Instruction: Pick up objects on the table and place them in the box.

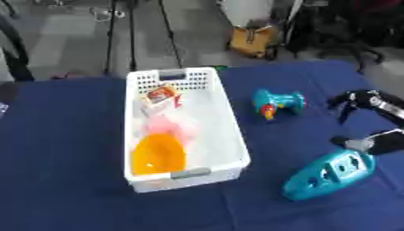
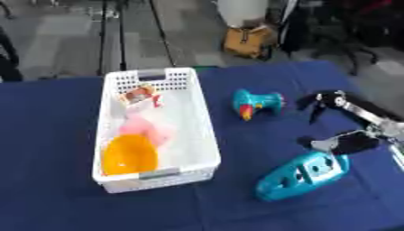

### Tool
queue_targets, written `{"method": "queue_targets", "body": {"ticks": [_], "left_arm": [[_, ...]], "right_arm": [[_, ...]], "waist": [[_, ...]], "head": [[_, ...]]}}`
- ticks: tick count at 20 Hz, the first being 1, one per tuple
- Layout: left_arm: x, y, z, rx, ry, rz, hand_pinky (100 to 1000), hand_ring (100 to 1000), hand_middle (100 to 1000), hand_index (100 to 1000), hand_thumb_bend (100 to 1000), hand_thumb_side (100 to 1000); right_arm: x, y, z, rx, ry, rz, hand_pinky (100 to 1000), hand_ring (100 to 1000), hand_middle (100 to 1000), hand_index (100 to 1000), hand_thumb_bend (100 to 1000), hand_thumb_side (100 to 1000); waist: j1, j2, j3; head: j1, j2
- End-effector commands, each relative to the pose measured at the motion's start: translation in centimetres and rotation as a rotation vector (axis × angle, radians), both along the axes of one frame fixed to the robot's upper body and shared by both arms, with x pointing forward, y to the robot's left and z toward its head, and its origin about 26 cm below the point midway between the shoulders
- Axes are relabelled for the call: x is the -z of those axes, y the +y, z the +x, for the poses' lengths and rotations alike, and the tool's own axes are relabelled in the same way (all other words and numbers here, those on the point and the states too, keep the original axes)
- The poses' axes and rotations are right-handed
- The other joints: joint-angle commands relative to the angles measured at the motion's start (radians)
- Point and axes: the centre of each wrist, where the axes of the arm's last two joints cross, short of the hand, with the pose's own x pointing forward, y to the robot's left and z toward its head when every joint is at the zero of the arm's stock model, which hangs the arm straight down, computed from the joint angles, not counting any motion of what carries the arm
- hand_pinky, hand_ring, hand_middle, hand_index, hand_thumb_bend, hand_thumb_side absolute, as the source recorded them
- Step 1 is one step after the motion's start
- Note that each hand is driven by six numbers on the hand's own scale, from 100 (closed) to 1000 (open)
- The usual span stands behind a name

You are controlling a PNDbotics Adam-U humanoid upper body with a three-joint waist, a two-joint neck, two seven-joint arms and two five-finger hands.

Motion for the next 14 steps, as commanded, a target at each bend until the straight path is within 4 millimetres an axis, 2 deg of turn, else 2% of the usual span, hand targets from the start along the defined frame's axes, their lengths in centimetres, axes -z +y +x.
{"method": "queue_targets", "body": {"ticks": [1, 14], "left_arm": [[-1.03, 0.19, -0.16, 0.003, -0.027, 0.031, 506, 666, 733, 832, 725, 722], [-1.04, 0.21, -0.18, 0.003, -0.026, 0.035, 506, 667, 734, 830, 725, 722]], "right_arm": [[-1.65, -0.51, -0.09, -0.005, -0.026, -0.034, 682, 568, 722, 859, 460, 257], [-1.61, -0.54, -0.07, -0.006, -0.019, -0.042, 683, 568, 723, 859, 461, 256]], "waist": [[0.0, -0.017, 0.0], [-0.001, -0.017, 0.001]], "head": [[-0.001, -0.005], [-0.002, -0.005]]}}
